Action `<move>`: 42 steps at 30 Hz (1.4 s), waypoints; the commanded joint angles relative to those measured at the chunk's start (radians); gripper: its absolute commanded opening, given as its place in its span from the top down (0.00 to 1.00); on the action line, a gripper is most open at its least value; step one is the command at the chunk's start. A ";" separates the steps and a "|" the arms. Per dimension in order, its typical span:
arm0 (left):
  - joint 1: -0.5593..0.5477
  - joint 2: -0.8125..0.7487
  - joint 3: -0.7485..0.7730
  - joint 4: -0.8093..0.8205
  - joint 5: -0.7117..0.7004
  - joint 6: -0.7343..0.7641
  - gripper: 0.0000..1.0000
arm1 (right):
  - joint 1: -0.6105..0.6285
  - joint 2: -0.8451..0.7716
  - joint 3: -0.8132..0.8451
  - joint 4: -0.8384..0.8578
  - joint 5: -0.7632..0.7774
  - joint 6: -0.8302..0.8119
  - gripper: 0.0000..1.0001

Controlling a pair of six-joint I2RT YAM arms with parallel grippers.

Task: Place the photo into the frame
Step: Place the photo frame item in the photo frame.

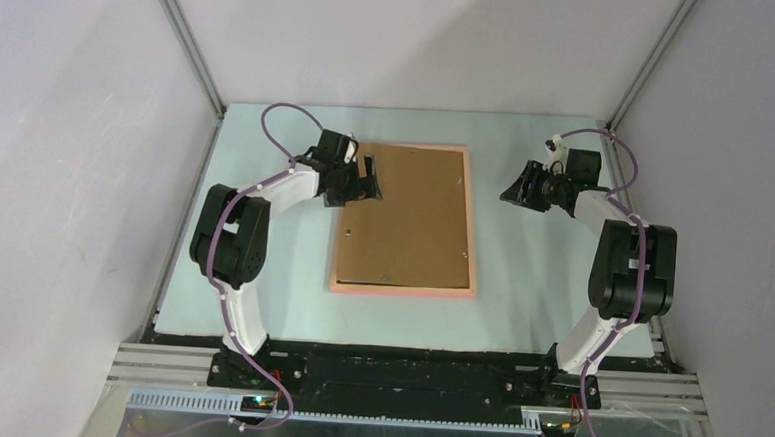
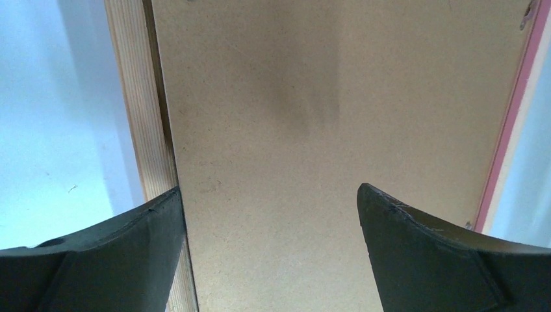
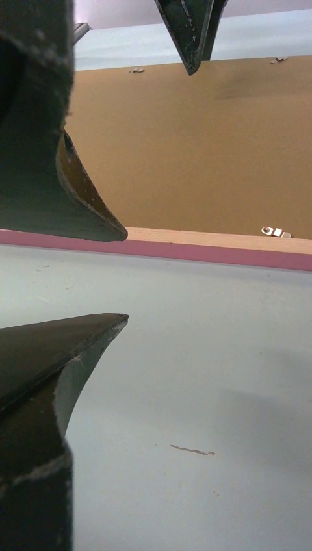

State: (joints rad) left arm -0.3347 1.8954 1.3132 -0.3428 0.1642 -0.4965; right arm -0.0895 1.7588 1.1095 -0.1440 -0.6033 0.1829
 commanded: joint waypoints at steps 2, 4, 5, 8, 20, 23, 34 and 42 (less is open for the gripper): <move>-0.016 -0.045 0.039 0.011 -0.071 0.044 0.00 | -0.003 0.010 -0.001 0.024 -0.021 0.003 0.51; -0.017 -0.049 0.037 0.009 -0.092 0.052 0.00 | -0.003 0.009 -0.002 0.024 -0.022 0.004 0.51; -0.016 -0.050 0.037 0.008 -0.101 0.055 0.00 | -0.003 0.009 -0.002 0.024 -0.022 0.004 0.51; -0.015 -0.054 0.037 0.007 -0.116 0.064 0.00 | -0.002 0.007 -0.002 0.024 -0.025 0.006 0.51; -0.015 -0.114 0.042 0.006 -0.174 0.114 0.00 | 0.001 -0.004 -0.002 0.022 -0.028 0.005 0.51; -0.015 -0.145 0.052 0.007 -0.209 0.155 0.00 | 0.010 -0.028 -0.002 0.018 -0.013 -0.007 0.51; -0.014 -0.196 -0.017 0.008 -0.207 0.388 0.00 | 0.151 -0.091 -0.001 -0.010 0.149 -0.081 0.33; 0.003 -0.123 -0.014 0.007 -0.213 0.451 0.08 | 0.286 -0.041 0.034 -0.033 0.341 -0.130 0.30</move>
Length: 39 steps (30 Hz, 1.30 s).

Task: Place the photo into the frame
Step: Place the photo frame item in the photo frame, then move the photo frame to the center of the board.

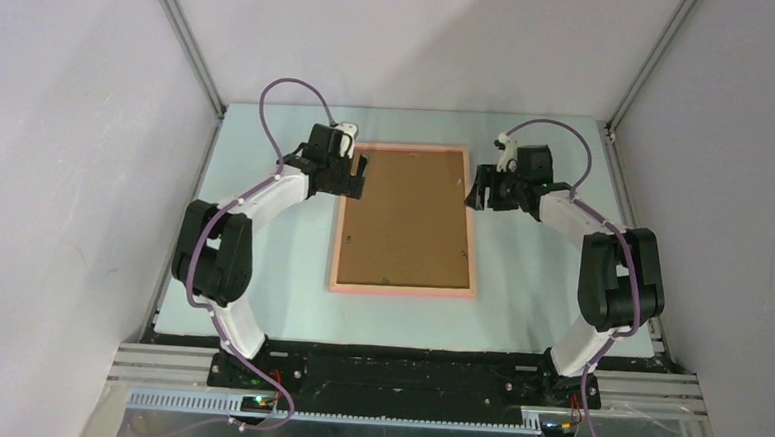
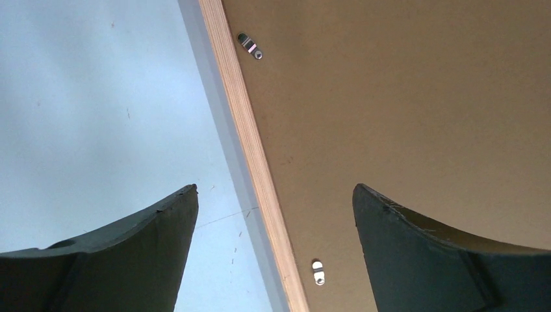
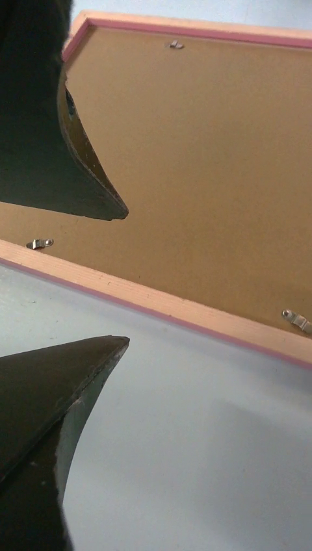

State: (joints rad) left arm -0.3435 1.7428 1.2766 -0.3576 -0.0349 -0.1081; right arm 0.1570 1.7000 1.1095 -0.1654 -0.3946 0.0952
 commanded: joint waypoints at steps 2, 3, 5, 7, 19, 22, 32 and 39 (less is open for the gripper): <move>0.020 0.048 0.037 0.022 -0.011 0.063 0.11 | 0.067 0.044 0.051 -0.021 0.159 -0.043 0.31; 0.024 0.055 0.042 0.022 -0.005 0.063 0.12 | 0.073 0.052 0.064 -0.025 0.169 -0.043 0.31; 0.032 0.077 0.053 0.021 0.005 0.059 0.15 | 0.093 0.078 0.093 -0.051 0.205 -0.045 0.33; 0.036 0.098 0.062 0.020 0.014 0.052 0.18 | 0.110 0.102 0.121 -0.071 0.234 -0.043 0.34; 0.063 0.184 0.072 -0.011 0.124 -0.028 0.32 | 0.138 0.240 0.259 -0.230 0.280 -0.010 0.45; 0.071 0.199 0.073 -0.016 0.134 -0.042 0.34 | 0.140 0.262 0.287 -0.262 0.285 -0.007 0.48; 0.081 0.219 0.063 -0.017 0.164 -0.053 0.48 | 0.146 0.323 0.343 -0.325 0.269 -0.005 0.67; 0.084 0.223 0.044 -0.017 0.184 -0.046 0.70 | 0.146 0.320 0.334 -0.332 0.250 -0.011 0.86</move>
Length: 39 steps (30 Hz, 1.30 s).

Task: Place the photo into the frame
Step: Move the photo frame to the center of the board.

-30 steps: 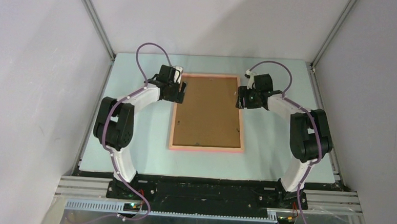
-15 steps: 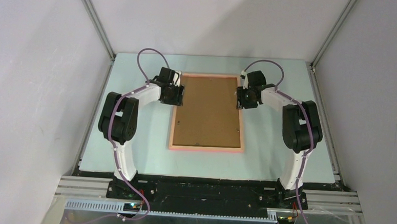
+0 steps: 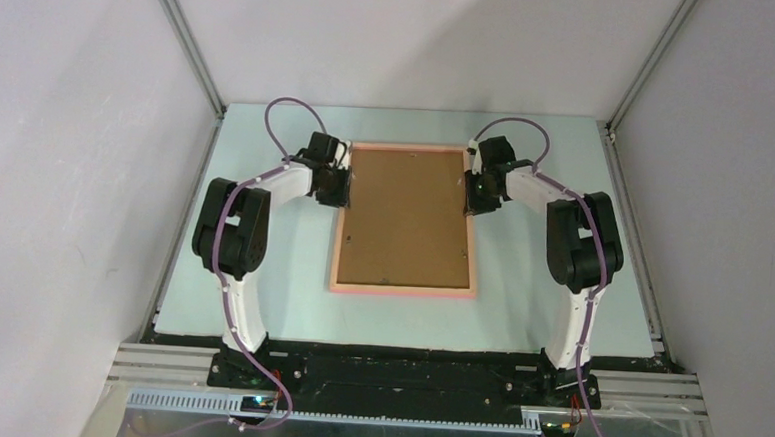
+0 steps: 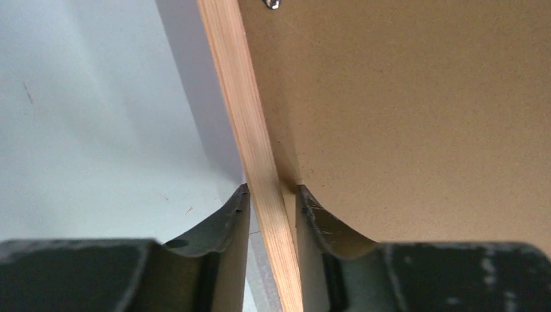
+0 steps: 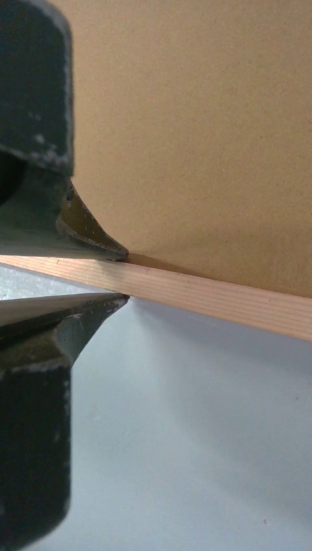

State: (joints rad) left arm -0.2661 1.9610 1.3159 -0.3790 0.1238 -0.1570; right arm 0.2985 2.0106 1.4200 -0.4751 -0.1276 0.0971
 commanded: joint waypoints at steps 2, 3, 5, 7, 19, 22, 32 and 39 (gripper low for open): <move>0.008 0.002 -0.006 0.004 0.041 0.001 0.81 | 0.002 0.005 0.017 -0.023 -0.031 -0.016 0.92; 0.009 -0.007 -0.012 0.003 0.047 0.001 0.91 | 0.000 0.000 0.010 -0.023 -0.044 -0.015 0.94; 0.011 -0.032 -0.045 0.003 0.063 0.002 0.99 | -0.001 -0.015 -0.007 -0.022 -0.058 -0.016 1.00; 0.014 -0.063 -0.076 0.001 0.084 0.005 1.00 | 0.000 -0.039 -0.028 -0.023 -0.075 -0.015 1.00; 0.022 -0.193 -0.314 -0.009 0.331 0.041 1.00 | 0.010 -0.167 -0.264 -0.082 -0.224 -0.068 1.00; 0.022 -0.238 -0.357 -0.017 0.362 0.060 1.00 | 0.010 -0.214 -0.330 -0.079 -0.275 -0.086 1.00; 0.021 -0.298 -0.401 -0.079 0.424 0.091 1.00 | 0.022 -0.311 -0.400 -0.089 -0.289 -0.135 0.89; 0.024 -0.318 -0.396 -0.080 0.381 0.069 1.00 | -0.009 -0.303 -0.336 -0.041 -0.263 -0.103 0.55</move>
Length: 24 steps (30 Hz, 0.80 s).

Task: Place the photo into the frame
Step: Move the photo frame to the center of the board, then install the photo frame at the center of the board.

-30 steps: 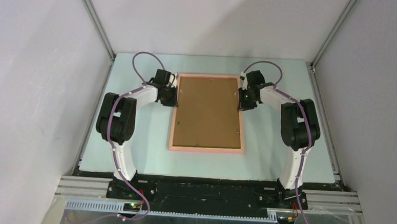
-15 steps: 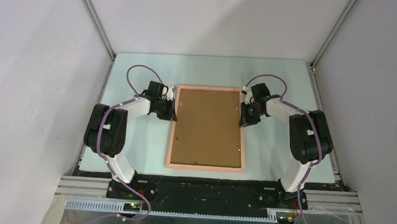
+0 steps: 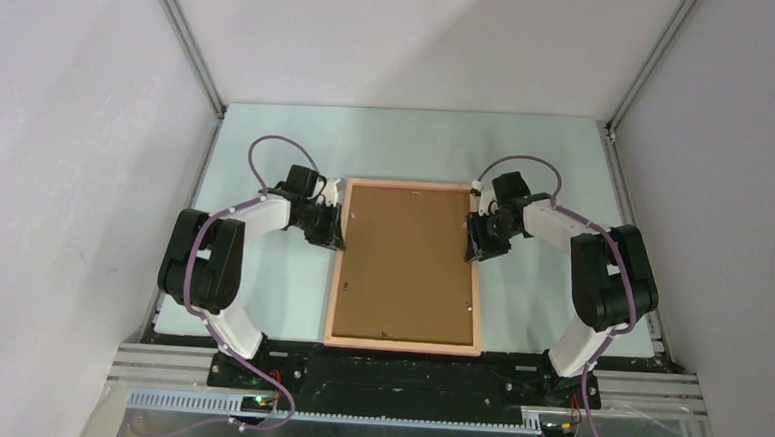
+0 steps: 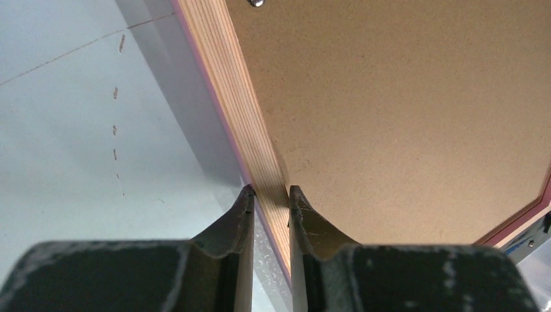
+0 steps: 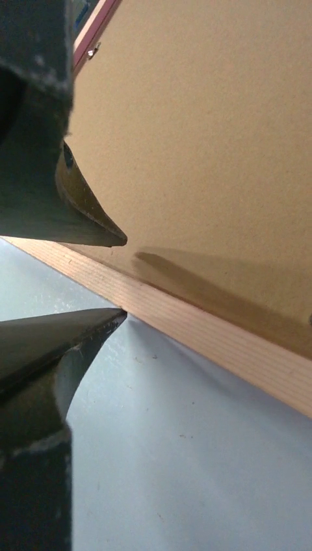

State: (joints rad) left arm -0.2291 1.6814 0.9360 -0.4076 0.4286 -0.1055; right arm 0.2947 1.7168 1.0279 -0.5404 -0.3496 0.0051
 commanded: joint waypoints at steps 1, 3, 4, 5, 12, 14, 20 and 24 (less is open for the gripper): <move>-0.013 -0.039 -0.017 -0.050 0.073 0.015 1.00 | -0.009 -0.002 0.066 0.033 -0.040 0.000 0.50; -0.013 -0.039 -0.015 -0.049 0.065 0.010 1.00 | -0.018 0.018 0.101 0.046 -0.037 0.025 0.44; -0.013 -0.036 -0.014 -0.050 0.060 0.009 1.00 | -0.021 0.035 0.128 0.048 -0.028 0.035 0.43; -0.013 -0.034 -0.011 -0.051 0.059 0.007 1.00 | -0.021 0.054 0.154 0.051 -0.023 0.041 0.42; -0.012 -0.024 -0.002 -0.047 0.047 0.006 1.00 | -0.031 0.151 0.261 0.052 0.050 0.090 0.39; -0.012 -0.023 -0.002 -0.044 0.045 0.005 1.00 | -0.038 0.191 0.295 0.037 0.056 0.105 0.39; -0.012 -0.022 0.002 -0.041 0.039 0.006 1.00 | -0.056 0.276 0.358 0.020 0.049 0.132 0.42; -0.012 -0.022 0.004 -0.039 0.038 0.006 1.00 | -0.050 0.286 0.362 0.016 0.077 0.129 0.46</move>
State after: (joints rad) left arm -0.2295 1.6806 0.9360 -0.4152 0.4263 -0.1143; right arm 0.2356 1.9842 1.3666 -0.5186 -0.3119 0.1226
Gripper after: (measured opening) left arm 0.228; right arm 0.559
